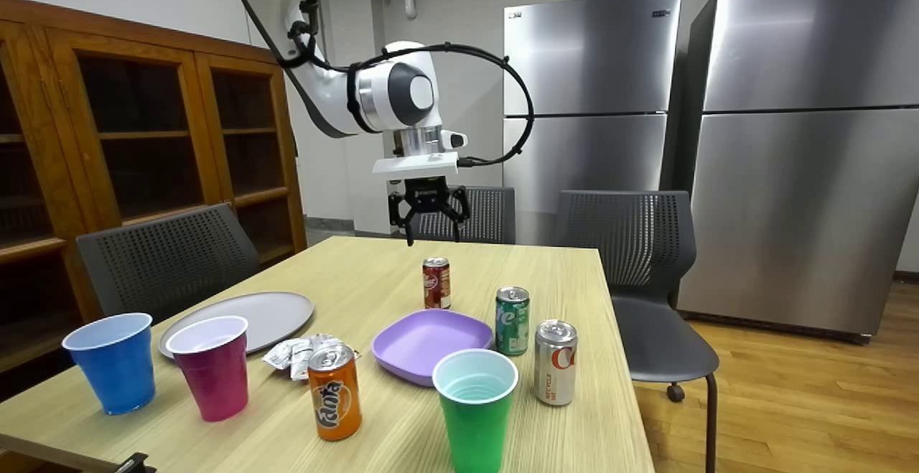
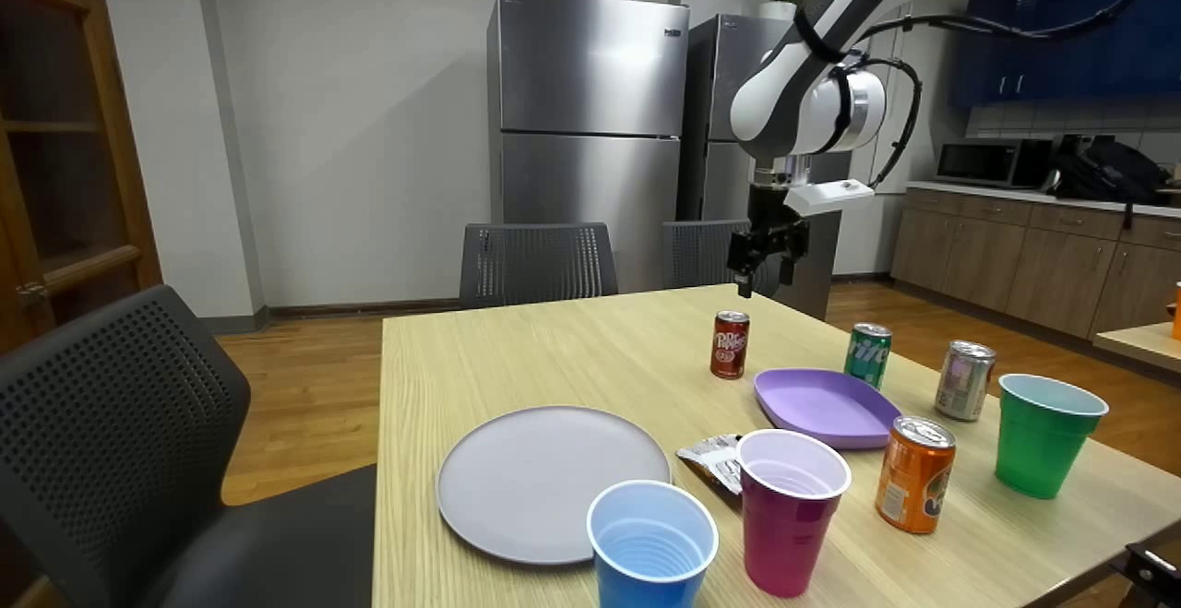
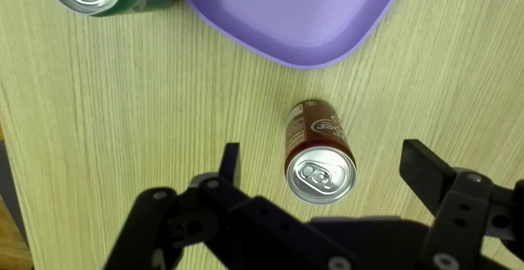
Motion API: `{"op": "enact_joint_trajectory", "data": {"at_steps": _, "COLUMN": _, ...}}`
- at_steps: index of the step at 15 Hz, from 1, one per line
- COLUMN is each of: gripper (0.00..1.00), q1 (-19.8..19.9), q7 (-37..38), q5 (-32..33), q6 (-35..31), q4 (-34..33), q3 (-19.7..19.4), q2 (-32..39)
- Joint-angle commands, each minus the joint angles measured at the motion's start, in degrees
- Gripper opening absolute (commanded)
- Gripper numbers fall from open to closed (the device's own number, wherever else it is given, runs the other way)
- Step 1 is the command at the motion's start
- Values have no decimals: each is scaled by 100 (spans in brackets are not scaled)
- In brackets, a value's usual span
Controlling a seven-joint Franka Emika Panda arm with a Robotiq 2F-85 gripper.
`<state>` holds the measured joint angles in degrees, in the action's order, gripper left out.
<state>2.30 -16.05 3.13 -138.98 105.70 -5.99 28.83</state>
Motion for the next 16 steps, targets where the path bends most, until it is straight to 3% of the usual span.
{"op": "enact_joint_trajectory", "data": {"at_steps": 1, "gripper": 100, "q1": 131, "q7": 94, "q5": 135, "q6": 252, "q4": -266, "q3": 161, "q2": 119}}
{"op": "enact_joint_trajectory", "data": {"at_steps": 2, "gripper": 100, "q1": 147, "q7": 80, "q5": 124, "q6": 21, "q4": -45, "q3": 169, "q2": 57}}
{"op": "enact_joint_trajectory", "data": {"at_steps": 16, "gripper": 100, "q1": 36, "q7": 419, "q5": 178, "q6": 21, "q4": -147, "q3": 149, "q2": 313}}
